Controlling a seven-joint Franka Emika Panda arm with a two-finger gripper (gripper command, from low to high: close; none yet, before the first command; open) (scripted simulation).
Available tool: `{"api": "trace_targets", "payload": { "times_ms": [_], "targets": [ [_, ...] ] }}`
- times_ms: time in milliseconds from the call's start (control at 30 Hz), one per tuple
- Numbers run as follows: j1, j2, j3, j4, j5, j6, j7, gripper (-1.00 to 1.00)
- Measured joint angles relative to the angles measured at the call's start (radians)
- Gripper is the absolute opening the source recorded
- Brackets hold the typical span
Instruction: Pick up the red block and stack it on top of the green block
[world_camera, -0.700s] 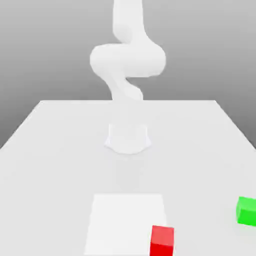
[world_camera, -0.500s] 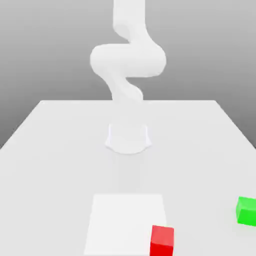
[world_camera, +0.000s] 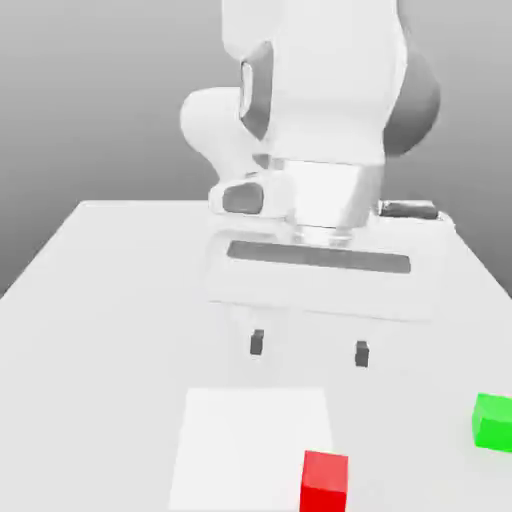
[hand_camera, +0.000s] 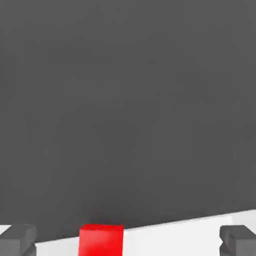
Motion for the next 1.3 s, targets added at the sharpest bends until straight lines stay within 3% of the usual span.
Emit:
{"api": "trace_targets", "payload": {
  "times_ms": [167,300,333,567,733,1033,1167,1200,1300],
  "targets": [
    [0.015,0.173,0.011,-0.019,0.026,0.069,0.034,0.0],
    [0.044,0.317,-0.023,-0.002,-0.011,0.177,0.07,0.0],
    [0.056,0.348,-0.036,0.003,-0.017,0.203,0.074,-1.0],
    [0.058,0.353,-0.038,0.003,-0.02,0.207,0.077,-1.0],
    [0.039,0.204,0.009,-0.021,0.034,0.084,0.049,-1.0],
    [0.322,0.128,0.21,-0.019,0.01,-0.005,0.41,-1.0],
    [0.392,0.24,0.168,-0.009,-0.084,0.09,0.509,-1.0],
    [0.405,0.267,0.153,-0.007,-0.104,0.113,0.525,1.0],
    [0.405,0.267,0.153,-0.007,-0.104,0.113,0.525,1.0]
  ]
}}
